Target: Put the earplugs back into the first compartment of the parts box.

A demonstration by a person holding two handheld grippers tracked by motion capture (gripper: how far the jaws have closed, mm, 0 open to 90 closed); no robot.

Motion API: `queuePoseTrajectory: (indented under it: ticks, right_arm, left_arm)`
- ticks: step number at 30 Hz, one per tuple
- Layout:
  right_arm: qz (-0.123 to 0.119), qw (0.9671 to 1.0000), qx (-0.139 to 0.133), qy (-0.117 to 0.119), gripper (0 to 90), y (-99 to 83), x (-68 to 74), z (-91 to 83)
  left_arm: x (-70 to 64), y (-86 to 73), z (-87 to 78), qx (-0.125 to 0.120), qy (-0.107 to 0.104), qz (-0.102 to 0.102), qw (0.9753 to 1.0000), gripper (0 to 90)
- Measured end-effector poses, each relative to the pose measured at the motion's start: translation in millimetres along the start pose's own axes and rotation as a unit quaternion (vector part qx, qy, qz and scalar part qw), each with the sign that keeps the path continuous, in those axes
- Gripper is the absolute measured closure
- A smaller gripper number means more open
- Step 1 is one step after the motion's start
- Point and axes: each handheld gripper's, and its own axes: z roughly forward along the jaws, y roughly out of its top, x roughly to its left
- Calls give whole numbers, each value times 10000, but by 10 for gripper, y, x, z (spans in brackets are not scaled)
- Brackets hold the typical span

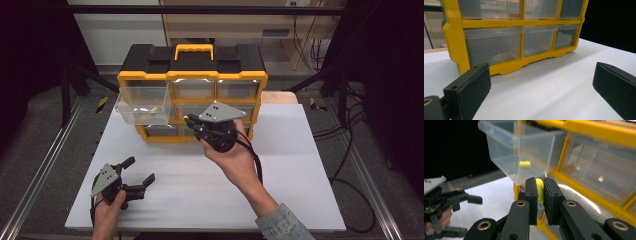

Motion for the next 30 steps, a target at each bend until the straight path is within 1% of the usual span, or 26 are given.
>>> queuePoseTrajectory:
  ticks: [4, 7, 12, 19, 23, 30]
  right_arm:
    - [-21, 9999, -143, -18, 821, 109, 8, -23]
    - [-82, 9998, -172, -12, 822, 172, 8, -14]
    - [-42, 9995, -305, -14, 822, 298, -15, 11]
    - [16, 9991, -433, 16, 820, 427, -15, 21]
    - [117, 9986, -520, 59, 820, 497, -15, 34]
    - [179, 9978, -618, 137, 818, 650, 14, 148]
  left_arm:
    - [-2, 0, 2, 1, -9, -1, 10000, 12]
    - [-3, -1, 5, 11, -16, 6, 10000, 12]
    - [-6, -1, 8, 11, -28, 13, 10000, 12]
    - [-3, -1, 7, 7, -22, 5, 10000, 12]
    - [-5, -1, 8, 10, -26, 9, 10000, 12]
    - [2, -1, -1, 0, -12, -5, 10000, 12]
